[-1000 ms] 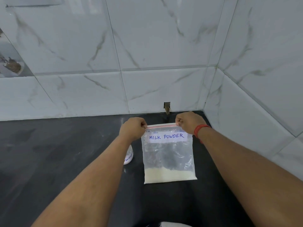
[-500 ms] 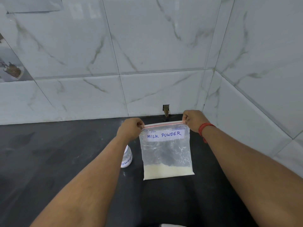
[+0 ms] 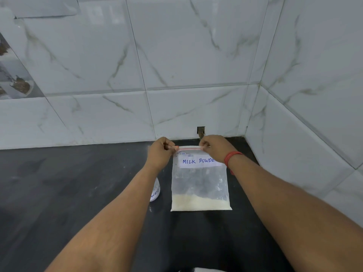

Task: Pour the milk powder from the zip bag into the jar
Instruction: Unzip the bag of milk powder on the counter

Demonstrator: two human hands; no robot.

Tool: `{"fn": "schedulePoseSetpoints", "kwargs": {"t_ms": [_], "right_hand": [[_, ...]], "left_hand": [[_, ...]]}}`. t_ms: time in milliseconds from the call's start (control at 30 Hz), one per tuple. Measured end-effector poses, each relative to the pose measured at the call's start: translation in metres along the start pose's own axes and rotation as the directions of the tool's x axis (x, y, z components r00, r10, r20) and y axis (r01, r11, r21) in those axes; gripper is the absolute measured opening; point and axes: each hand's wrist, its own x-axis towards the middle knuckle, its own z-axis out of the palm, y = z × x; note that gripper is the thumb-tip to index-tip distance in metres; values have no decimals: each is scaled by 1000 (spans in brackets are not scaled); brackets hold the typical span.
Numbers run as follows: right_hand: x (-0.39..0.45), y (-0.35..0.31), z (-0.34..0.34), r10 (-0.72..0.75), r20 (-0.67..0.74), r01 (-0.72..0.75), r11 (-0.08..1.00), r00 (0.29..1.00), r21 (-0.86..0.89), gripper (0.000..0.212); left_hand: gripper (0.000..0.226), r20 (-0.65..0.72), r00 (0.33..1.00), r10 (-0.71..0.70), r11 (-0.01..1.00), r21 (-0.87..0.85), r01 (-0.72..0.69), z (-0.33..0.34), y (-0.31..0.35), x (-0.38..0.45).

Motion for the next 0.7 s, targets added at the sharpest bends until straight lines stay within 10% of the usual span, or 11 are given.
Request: {"fn": "schedulePoseSetpoints", "kwargs": {"t_ms": [700], "right_hand": [[19, -52, 31, -96, -5, 96, 993, 995, 62, 16]], "left_hand": [[25, -17, 1000, 23, 998, -59, -24, 4, -3, 0]]}}
